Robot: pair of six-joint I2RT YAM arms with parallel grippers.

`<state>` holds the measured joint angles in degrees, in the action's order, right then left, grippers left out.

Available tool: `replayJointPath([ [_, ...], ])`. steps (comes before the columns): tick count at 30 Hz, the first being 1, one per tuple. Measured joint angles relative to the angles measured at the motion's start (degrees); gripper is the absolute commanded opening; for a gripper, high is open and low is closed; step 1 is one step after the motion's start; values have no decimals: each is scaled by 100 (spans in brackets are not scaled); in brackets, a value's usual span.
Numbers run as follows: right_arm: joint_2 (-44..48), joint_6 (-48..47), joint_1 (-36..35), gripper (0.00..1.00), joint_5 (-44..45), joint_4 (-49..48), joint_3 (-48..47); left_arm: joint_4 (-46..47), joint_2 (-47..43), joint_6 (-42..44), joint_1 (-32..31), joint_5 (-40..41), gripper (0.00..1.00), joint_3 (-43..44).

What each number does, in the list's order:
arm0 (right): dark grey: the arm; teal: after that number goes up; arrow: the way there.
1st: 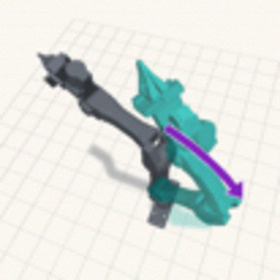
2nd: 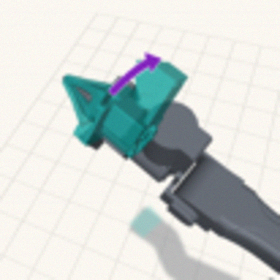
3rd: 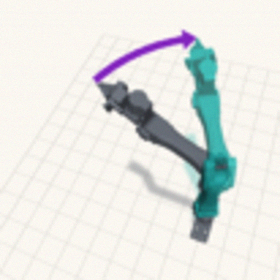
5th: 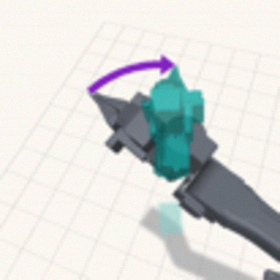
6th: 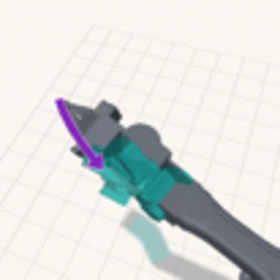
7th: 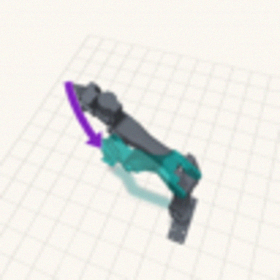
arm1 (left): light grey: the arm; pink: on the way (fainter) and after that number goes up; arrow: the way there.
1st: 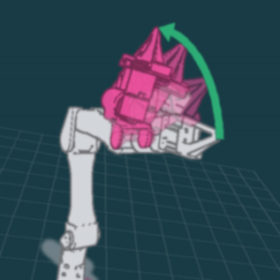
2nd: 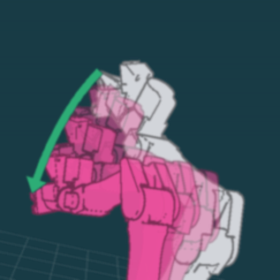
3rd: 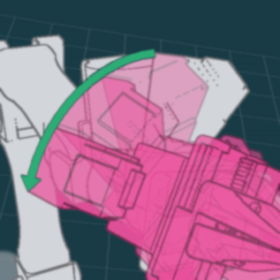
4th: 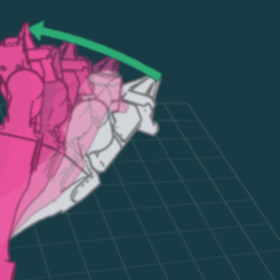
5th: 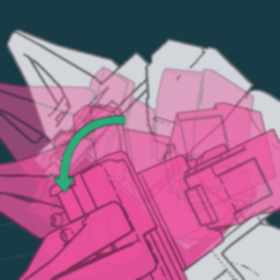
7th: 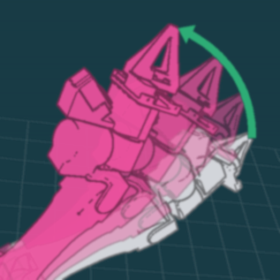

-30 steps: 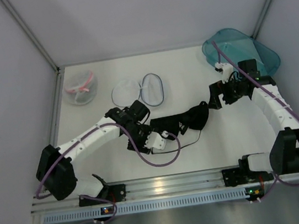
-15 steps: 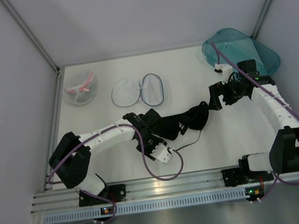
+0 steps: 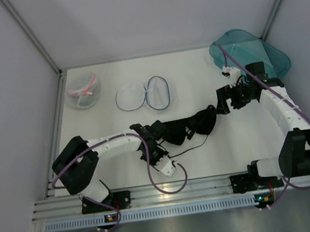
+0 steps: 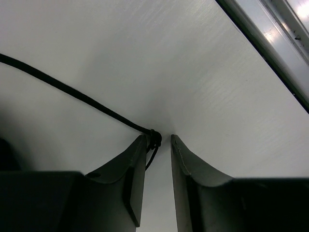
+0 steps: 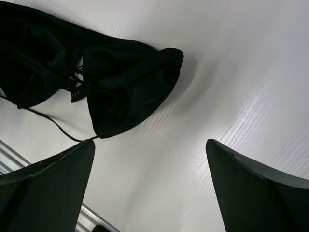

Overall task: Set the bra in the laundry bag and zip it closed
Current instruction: Adjust the bra at the center of the board.

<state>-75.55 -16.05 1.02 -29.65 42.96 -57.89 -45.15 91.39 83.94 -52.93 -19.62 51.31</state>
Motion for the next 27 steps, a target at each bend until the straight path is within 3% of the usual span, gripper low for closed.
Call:
replayJointPath([
  [7,0,2,0,100,0,0,0,13,-83,-57,-4,31,0,-94],
  [14,0,2,0,99,4,7,0,79,-256,-658,-214,74,0,79],
  [22,0,26,0,99,-20,11,-31,192,-444,-2697,-592,-291,0,2594],
  [27,0,42,0,99,-48,42,-107,177,-332,-3569,-114,-280,0,2855],
])
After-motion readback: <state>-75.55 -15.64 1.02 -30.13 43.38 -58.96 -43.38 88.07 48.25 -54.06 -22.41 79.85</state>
